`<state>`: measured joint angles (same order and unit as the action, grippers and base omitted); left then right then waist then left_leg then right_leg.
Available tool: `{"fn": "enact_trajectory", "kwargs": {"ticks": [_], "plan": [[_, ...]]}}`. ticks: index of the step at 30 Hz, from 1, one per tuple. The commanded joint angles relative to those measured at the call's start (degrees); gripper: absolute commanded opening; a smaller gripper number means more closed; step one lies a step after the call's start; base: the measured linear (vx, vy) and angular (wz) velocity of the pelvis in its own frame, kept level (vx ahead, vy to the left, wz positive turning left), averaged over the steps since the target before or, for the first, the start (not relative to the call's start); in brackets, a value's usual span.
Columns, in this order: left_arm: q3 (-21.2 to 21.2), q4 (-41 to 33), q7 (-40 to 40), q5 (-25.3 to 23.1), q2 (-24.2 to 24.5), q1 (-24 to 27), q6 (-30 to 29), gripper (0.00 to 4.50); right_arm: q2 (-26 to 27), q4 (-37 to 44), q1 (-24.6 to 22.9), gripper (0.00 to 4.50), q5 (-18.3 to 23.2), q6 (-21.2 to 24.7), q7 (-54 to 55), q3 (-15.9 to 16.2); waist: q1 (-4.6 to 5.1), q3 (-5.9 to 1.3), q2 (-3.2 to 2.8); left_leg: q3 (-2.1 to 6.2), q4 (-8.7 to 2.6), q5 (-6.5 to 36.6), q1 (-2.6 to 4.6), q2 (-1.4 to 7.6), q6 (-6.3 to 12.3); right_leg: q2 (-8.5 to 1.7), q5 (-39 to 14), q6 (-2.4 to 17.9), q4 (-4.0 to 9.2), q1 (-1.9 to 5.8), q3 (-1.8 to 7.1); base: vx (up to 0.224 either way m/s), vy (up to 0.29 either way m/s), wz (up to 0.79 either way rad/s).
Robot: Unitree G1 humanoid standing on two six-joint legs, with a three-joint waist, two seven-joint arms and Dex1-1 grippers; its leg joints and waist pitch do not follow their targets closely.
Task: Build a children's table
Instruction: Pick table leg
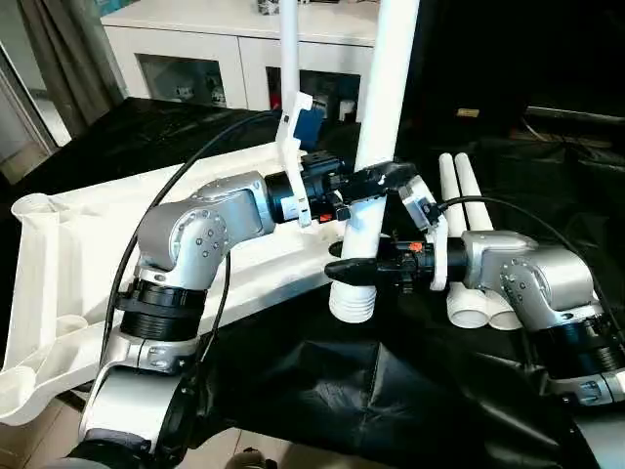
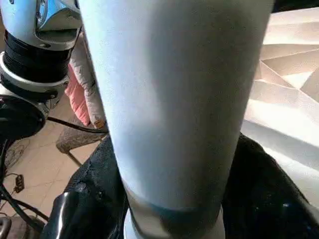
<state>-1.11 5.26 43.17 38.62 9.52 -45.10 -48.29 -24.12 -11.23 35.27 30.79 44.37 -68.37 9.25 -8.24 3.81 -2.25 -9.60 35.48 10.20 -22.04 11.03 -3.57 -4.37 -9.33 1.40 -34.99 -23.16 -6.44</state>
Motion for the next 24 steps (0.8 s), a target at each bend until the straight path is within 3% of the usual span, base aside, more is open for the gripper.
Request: {"fn": "enact_trajectory", "kwargs": {"ticks": [1,8,18,20,21,24], "plan": [[0.2,-0.6,0.7,0.5,0.1,-0.7,0.2,1.85,0.5,0.7,0.3,2.66,0.6,0.0,1.1,-1.6,-0.04,-4.84,0.12,0.91,-4.06,10.9,0.83,2.17,1.21,-4.34,-19.1,7.7,4.89,3.28,3.07,0.000,0.000,0.00],[0.5,-0.4,0.7,0.5,0.2,-0.7,0.3,1.85,1.0,0.1,0.6,2.02,1.0,-0.2,1.8,-2.6,0.00,-4.83,-0.02,0.93,-4.08,11.6,0.93,2.16,0.92,-4.29,-19.3,7.6,4.96,3.25,3.01,0.000,0.000,0.00],[0.3,0.2,0.2,-0.5,0.6,-1.3,0.4,1.85,1.2,1.0,0.0,1.94,1.5,-0.1,2.7,-3.0,0.03,-4.85,-0.44,1.04,-4.15,12.5,0.93,2.14,0.56,-4.23,-18.5,7.9,4.94,3.32,2.97,0.000,0.000,0.00],[1.1,0.7,-1.0,-0.1,0.2,-1.7,-0.4,2.41,1.3,1.2,-0.2,1.94,1.5,-0.3,3.1,-3.1,0.03,-4.86,-0.85,1.08,-4.14,13.0,1.05,2.18,0.41,-4.18,-18.0,8.2,4.86,3.26,2.95,0.000,0.000,0.00],[1.5,0.9,-1.0,0.3,0.1,-1.7,-0.7,2.57,1.4,1.3,-0.3,1.94,1.5,-0.3,3.2,-3.2,0.08,-4.84,-0.72,1.04,-4.16,13.2,1.05,2.18,0.42,-4.13,-17.9,8.2,4.95,3.26,2.96,0.000,0.000,0.00],[4.6,0.7,-1.8,2.7,-1.5,-1.3,0.3,2.64,1.7,2.2,-1.0,1.93,2.0,-0.5,4.1,-4.1,-0.03,-4.89,-0.62,0.87,-3.92,12.3,0.84,1.94,0.82,-4.26,-17.7,8.5,4.93,3.45,2.98,0.000,0.000,0.00]]}}
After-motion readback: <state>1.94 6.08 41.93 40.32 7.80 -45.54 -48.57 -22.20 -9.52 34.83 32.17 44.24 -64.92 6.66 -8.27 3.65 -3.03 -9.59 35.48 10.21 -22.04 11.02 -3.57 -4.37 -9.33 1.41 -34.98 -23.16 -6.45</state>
